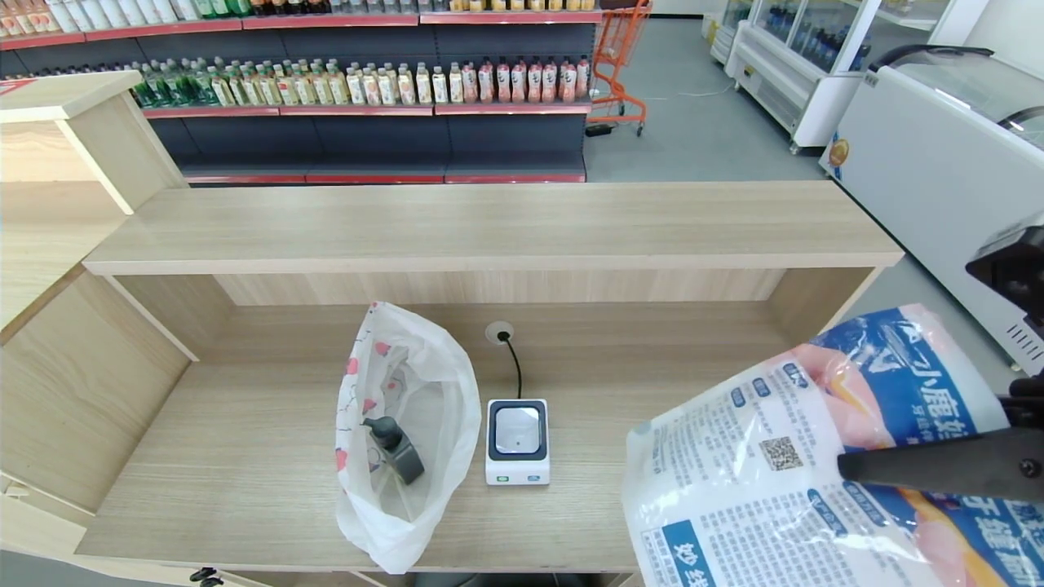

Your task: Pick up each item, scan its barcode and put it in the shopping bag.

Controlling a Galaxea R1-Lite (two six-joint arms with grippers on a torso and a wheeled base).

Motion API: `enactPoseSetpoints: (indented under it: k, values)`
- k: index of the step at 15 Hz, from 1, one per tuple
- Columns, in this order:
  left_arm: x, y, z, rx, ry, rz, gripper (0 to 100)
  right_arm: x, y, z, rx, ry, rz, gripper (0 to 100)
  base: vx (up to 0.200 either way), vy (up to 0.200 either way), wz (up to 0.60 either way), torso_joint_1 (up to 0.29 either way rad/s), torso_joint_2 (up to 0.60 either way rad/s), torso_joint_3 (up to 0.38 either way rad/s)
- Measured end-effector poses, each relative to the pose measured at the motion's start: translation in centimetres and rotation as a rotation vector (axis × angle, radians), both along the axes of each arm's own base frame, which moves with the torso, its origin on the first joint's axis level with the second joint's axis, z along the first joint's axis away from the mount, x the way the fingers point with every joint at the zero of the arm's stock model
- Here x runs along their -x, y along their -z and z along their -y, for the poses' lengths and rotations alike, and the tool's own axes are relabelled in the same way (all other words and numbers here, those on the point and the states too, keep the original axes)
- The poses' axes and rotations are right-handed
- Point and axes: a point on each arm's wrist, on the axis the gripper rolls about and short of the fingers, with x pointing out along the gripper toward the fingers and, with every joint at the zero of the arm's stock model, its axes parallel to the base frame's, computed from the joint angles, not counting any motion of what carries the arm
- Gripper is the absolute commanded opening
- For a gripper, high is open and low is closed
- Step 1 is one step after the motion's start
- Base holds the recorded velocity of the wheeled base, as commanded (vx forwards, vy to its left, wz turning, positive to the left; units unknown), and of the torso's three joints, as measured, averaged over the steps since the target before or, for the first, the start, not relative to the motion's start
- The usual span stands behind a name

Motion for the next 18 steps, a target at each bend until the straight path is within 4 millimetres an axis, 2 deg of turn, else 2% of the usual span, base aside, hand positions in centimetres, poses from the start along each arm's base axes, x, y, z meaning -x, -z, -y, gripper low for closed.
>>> enactPoseSetpoints:
  k: [6,18]
  values:
    - [0.0,0.0,0.0,0.0,0.0,0.0,100,0.13,1.05,0.48,0.041,0.03,-0.103,0,0.0,0.0,0.0,0.0,0.0,0.0]
    - [0.0,0.0,0.0,0.0,0.0,0.0,100,0.31,0.31,0.78,0.021,0.054,-0.109,0,0.0,0.0,0.0,0.0,0.0,0.0]
